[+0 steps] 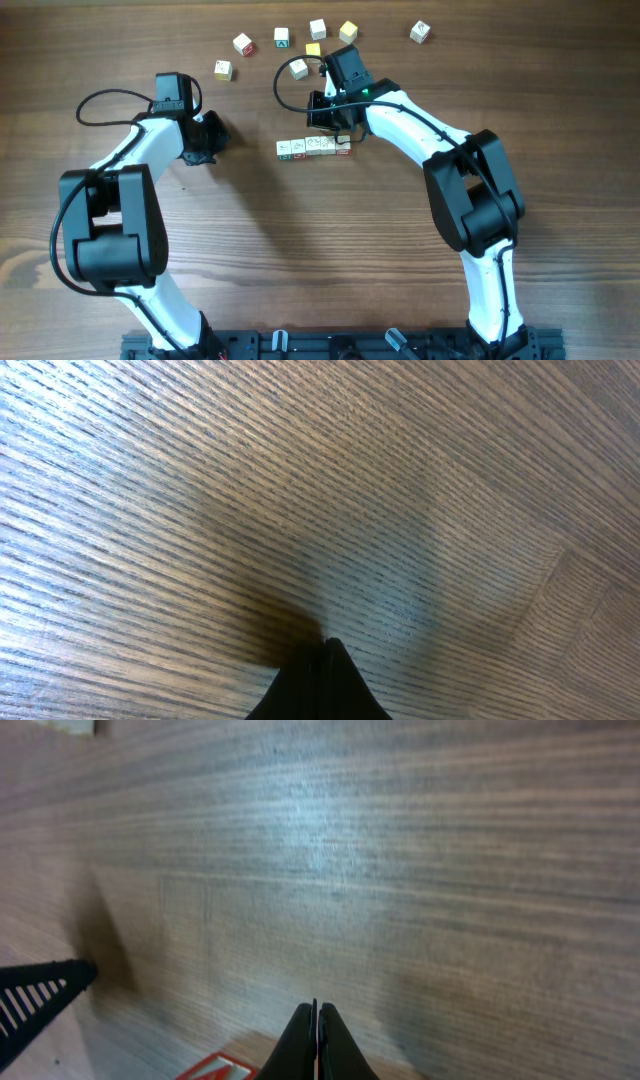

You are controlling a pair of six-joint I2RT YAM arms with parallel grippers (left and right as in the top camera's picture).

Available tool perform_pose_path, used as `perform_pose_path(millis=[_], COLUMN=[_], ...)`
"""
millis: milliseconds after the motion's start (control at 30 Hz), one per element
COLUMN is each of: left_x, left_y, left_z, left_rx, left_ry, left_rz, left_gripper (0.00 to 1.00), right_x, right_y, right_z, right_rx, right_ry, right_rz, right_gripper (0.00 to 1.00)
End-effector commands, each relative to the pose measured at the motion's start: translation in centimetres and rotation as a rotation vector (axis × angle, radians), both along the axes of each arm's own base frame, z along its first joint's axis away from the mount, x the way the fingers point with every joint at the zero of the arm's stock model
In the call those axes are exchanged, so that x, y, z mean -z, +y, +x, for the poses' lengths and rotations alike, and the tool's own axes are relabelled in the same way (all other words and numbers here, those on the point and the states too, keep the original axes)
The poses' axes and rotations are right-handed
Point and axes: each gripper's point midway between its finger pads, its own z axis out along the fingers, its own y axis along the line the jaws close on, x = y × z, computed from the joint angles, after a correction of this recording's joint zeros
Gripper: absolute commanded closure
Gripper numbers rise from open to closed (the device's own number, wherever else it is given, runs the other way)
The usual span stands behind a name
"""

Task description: Form a horizontal line

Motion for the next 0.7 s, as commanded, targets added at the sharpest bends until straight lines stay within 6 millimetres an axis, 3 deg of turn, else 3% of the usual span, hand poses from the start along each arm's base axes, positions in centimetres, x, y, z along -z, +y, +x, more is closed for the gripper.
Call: perform_pose_path(millis=[0,667], left_x=[1.3,1.3], left_y=[0.6,0.6], left_z=[-1.3,-1.3], left_rx=[-0.009,-0.009], left_ry=[0.054,0.054], left_rz=[0.029,0.029], left_gripper=[0.96,0.96], right_x=[0.1,0.1], right_y=[0.5,1.1], right_z=[-0.5,-2.2], right_rx=[-0.026,-0.071], right_ry=[0.028,0.100], right_rz=[0.016,0.060], right_gripper=[0.96,0.96])
